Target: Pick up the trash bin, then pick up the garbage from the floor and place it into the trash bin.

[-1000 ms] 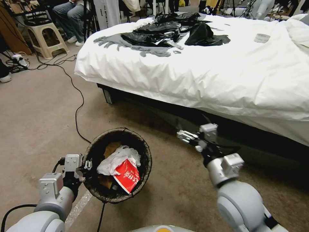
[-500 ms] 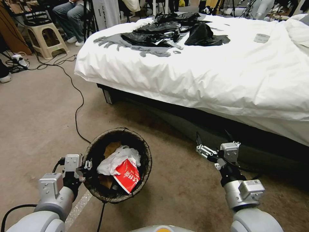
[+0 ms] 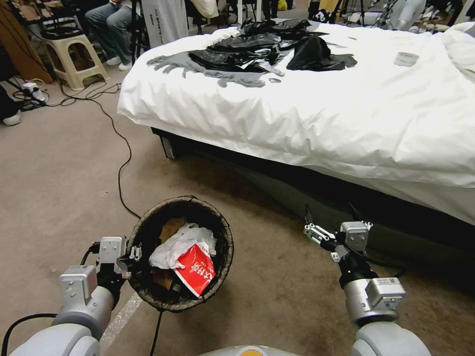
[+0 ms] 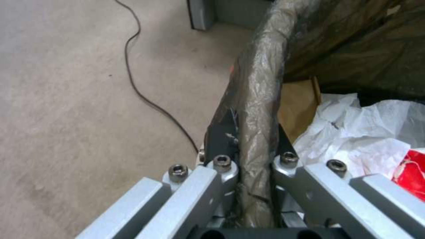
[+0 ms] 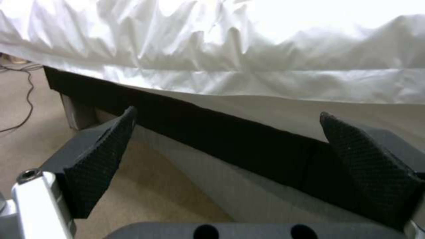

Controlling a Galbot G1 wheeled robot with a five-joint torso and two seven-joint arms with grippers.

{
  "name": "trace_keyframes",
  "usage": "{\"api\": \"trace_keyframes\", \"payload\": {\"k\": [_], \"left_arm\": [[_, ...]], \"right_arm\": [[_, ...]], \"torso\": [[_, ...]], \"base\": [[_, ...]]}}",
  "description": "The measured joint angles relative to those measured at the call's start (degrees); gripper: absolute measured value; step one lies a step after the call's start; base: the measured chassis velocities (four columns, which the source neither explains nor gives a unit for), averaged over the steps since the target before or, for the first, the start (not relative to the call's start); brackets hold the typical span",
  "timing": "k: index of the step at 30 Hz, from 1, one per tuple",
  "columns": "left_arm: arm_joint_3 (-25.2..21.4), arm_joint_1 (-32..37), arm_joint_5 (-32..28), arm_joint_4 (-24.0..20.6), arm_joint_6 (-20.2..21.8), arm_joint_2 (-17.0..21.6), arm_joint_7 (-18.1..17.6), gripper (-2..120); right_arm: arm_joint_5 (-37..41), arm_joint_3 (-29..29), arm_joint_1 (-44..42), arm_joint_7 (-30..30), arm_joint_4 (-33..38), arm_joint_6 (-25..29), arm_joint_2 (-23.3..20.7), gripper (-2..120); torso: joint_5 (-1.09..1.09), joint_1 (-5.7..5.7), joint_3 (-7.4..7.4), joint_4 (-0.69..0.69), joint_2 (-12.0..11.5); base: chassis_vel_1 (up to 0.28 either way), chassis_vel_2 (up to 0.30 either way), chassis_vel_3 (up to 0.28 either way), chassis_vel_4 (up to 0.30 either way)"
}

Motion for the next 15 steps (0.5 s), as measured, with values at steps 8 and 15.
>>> {"api": "trace_keyframes", "payload": {"k": [8,15], "left_arm": [[0.00,0.00,0.00,0.00,0.00,0.00,0.00,1],[0.00,0.00,0.00,0.00,0.00,0.00,0.00,1]], "right_arm": [[-0.69,0.33,-0.25,0.21,-0.02,-0.46,0.91,100],[-0.77,0.40,-0.44,0.24,-0.03,-0.46,1.00,100]], "torso": [[0.00,0.00,0.00,0.00,0.00],[0.00,0.00,0.00,0.00,0.00]], "base": [[0.061,0.056,0.053,0.064],[0.079,0.085,0.088,0.084]]}}
